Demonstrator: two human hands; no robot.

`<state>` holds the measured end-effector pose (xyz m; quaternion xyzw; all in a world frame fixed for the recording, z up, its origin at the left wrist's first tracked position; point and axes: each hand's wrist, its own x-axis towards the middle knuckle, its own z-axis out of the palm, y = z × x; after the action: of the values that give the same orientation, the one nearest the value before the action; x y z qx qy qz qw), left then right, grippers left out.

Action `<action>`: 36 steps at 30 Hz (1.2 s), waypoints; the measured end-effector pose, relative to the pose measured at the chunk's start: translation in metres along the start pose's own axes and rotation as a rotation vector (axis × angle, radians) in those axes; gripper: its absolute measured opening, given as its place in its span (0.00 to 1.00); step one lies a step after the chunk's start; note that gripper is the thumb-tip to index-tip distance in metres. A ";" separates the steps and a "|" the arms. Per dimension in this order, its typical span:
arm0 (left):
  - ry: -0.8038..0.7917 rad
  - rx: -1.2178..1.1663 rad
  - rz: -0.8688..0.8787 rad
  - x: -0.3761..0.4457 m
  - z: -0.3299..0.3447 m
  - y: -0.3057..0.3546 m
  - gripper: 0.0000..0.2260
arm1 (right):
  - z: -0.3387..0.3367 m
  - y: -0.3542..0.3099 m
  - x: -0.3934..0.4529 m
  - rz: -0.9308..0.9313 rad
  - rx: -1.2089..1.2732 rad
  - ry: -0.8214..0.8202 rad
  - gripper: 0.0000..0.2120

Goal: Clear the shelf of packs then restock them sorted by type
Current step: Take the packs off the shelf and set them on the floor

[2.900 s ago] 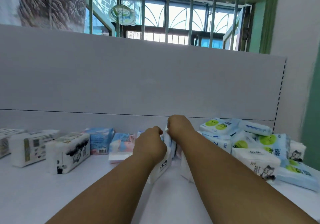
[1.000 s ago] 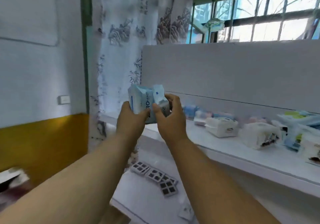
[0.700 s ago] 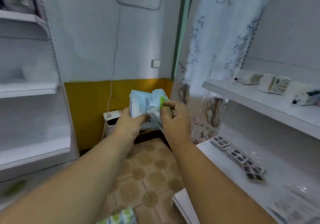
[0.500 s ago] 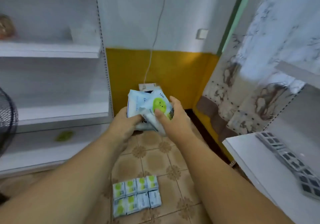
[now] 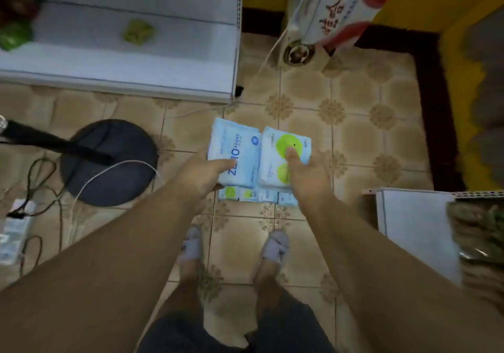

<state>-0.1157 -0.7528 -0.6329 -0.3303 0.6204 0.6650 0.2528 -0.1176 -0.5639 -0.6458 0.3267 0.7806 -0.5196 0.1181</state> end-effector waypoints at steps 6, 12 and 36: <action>0.051 0.064 -0.123 0.162 -0.022 -0.136 0.14 | 0.100 0.146 0.091 0.152 -0.163 0.062 0.19; 0.154 0.214 -0.122 0.287 -0.027 -0.257 0.19 | 0.178 0.276 0.182 0.253 -0.242 0.011 0.13; 0.089 0.955 0.207 0.211 0.016 -0.196 0.25 | 0.146 0.209 0.132 -0.115 -0.557 -0.214 0.25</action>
<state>-0.1093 -0.7323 -0.9208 -0.1419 0.8958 0.3130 0.2818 -0.1078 -0.5908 -0.9311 0.1801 0.8935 -0.3228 0.2551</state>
